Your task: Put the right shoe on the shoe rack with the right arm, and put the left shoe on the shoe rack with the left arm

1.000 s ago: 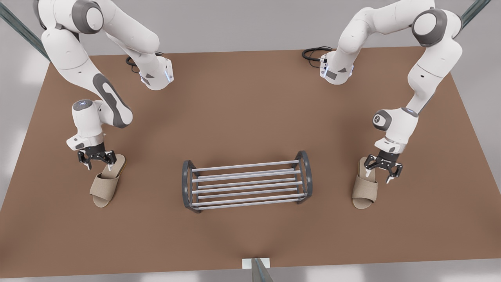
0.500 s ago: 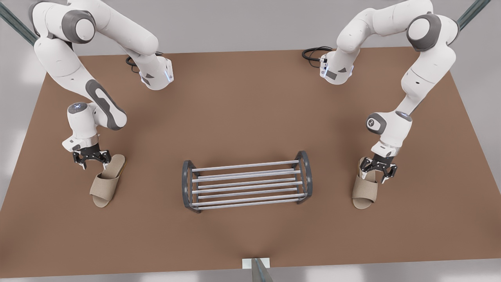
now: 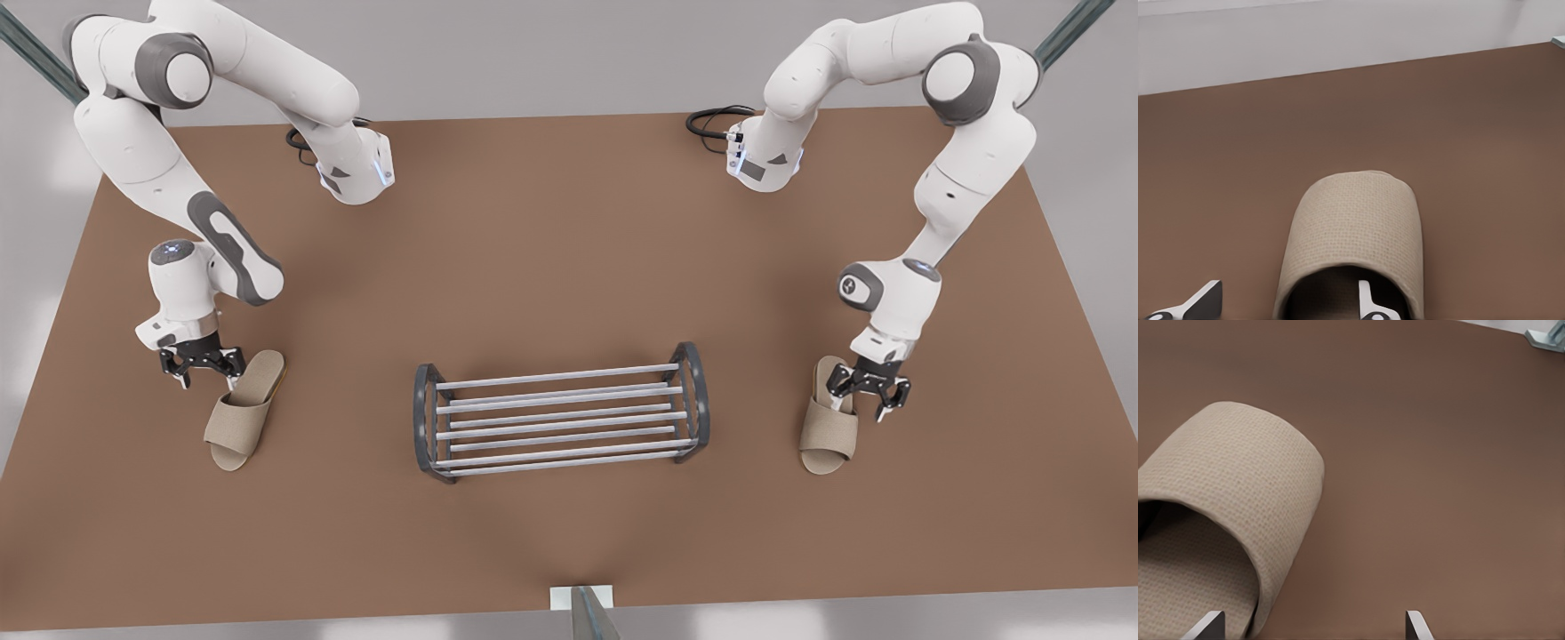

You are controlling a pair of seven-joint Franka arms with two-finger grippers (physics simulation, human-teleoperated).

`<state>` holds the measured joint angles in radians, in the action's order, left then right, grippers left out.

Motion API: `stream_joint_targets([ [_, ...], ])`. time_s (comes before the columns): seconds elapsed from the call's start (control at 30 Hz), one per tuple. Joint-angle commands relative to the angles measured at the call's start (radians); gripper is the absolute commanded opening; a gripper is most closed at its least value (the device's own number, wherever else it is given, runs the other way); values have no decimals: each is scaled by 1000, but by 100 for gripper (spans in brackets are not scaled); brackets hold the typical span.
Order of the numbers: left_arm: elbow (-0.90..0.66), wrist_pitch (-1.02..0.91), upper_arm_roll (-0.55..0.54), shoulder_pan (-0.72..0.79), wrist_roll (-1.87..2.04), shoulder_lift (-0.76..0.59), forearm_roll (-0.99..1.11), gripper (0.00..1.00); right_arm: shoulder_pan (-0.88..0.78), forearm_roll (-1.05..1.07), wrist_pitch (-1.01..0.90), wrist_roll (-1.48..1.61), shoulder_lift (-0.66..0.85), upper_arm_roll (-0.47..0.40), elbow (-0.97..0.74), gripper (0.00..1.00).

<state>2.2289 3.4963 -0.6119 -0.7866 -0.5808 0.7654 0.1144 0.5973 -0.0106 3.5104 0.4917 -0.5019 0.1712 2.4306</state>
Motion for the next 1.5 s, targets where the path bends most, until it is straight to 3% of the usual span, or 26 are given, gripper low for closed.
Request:
stream_joint_targets([
  [0.0,-11,0,0,7,-1,11,4,99,-10,49,-1,31,2,2,-1,100],
  [0.1,-23,0,0,10,-1,12,4,99,-13,158,-1,31,2,45,-1,100],
  [0.53,-37,0,1,18,1,35,13,95,-14,189,-1,31,-21,47,-33,100],
  [0.57,-37,0,1,18,-1,35,11,90,-16,195,-1,31,-21,47,-36,100],
  [0.63,-37,0,1,18,-1,35,11,64,-22,224,-1,31,-21,47,-38,100],
  [0.7,-37,0,1,17,-1,35,11,49,-125,374,-1,31,-21,47,-51,100],
  [1.0,-46,0,3,9,-1,29,2,25,-117,388,-1,30,-24,47,-68,100],
  [1.23,-101,-13,-3,24,10,-6,-38,21,-105,383,-1,30,-64,44,-117,100],
  [1.33,-110,-60,0,119,12,-95,-190,21,-109,388,-1,30,-95,44,-153,100],
  [1.47,-241,-194,24,213,13,-116,-260,21,-111,388,-1,30,-96,44,-153,100],
])
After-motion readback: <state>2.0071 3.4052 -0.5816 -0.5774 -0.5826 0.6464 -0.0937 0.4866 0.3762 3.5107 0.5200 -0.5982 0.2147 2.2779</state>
